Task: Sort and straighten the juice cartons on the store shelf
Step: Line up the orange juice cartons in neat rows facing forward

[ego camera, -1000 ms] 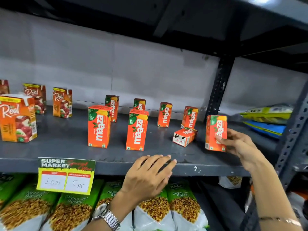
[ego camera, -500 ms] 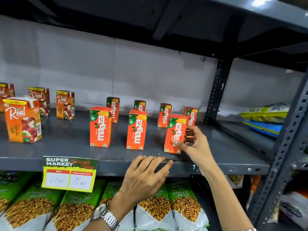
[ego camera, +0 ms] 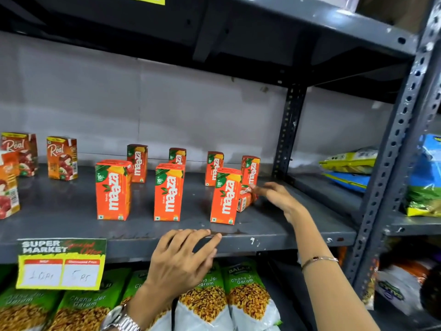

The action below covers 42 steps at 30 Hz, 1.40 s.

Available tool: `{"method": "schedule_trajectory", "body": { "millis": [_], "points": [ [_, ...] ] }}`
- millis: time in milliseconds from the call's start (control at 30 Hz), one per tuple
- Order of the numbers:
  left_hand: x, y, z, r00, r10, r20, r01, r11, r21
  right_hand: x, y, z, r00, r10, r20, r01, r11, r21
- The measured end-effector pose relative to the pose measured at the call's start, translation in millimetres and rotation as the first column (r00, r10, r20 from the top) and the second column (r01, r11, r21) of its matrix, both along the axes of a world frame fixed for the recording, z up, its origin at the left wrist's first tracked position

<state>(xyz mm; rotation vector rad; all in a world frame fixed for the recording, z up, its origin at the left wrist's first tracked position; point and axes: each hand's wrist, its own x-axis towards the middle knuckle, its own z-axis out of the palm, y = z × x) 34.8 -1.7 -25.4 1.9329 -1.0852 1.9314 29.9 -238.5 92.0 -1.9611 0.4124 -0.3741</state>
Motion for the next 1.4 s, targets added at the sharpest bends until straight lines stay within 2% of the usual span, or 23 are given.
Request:
{"method": "schedule_trajectory", "body": {
  "millis": [67, 200, 367, 533, 600, 700, 800, 867, 967, 1133, 1233, 1300, 1400],
  "points": [
    [0, 0, 0, 1.000, 0.002, -0.001, -0.002, 1.000, 0.002, 2, 2, -1, 0.995, 0.055, -0.077, -0.057, 0.998, -0.026],
    [0, -2, 2, 1.000, 0.005, 0.002, -0.005, 1.000, -0.007, 5, -1, 1, 0.997, 0.043, -0.069, -0.043, 0.999, 0.003],
    [1, -2, 1, 1.000, 0.000, 0.004, 0.000, 1.000, -0.020, 5, -5, -4, 0.997, 0.010, 0.071, -0.019, 0.992, 0.122],
    [0, -3, 2, 1.000, -0.007, -0.003, 0.007, 0.999, -0.031, -7, -9, -2, 0.970, 0.017, 0.243, -0.087, 0.956, 0.280],
    [0, -3, 2, 1.000, -0.004, -0.004, 0.004, 1.000, -0.029, -16, -9, 5, 0.934, 0.019, 0.357, -0.111, 0.965, 0.237],
    [-1, -3, 3, 1.000, 0.003, 0.001, -0.003, 1.000, -0.029, -26, -12, 19, 0.861, 0.053, 0.505, -0.080, 0.996, 0.033],
    [-3, -2, 3, 1.000, -0.001, 0.001, 0.002, 1.000, -0.025, -37, -13, 29, 0.832, 0.188, 0.522, -0.058, 0.965, -0.255],
    [-3, -2, 3, 1.000, -0.005, -0.008, 0.005, 1.000, -0.021, -43, -12, 31, 0.821, 0.292, 0.491, -0.120, 0.929, -0.351],
    [-4, -1, 3, 0.999, -0.008, -0.034, 0.007, 0.999, -0.032, -48, -5, 24, 0.810, 0.407, 0.422, -0.285, 0.903, -0.322],
    [-11, 3, 5, 0.985, -0.037, -0.167, 0.034, 0.999, -0.021, -53, 2, 11, 0.772, 0.389, 0.503, -0.306, 0.921, -0.242],
    [-24, 1, 15, 0.925, -0.119, -0.360, 0.107, 0.993, -0.053, -56, -2, -2, 0.780, 0.348, 0.520, -0.292, 0.937, -0.190],
    [-34, -4, 30, 0.821, -0.199, -0.535, 0.135, 0.978, -0.156, -55, -8, -14, 0.827, 0.306, 0.471, -0.271, 0.952, -0.142],
    [-40, -19, 55, 0.619, -0.300, -0.726, 0.110, 0.948, -0.298, -50, -15, -27, 0.906, 0.282, 0.316, -0.246, 0.958, -0.151]
  ]
}}
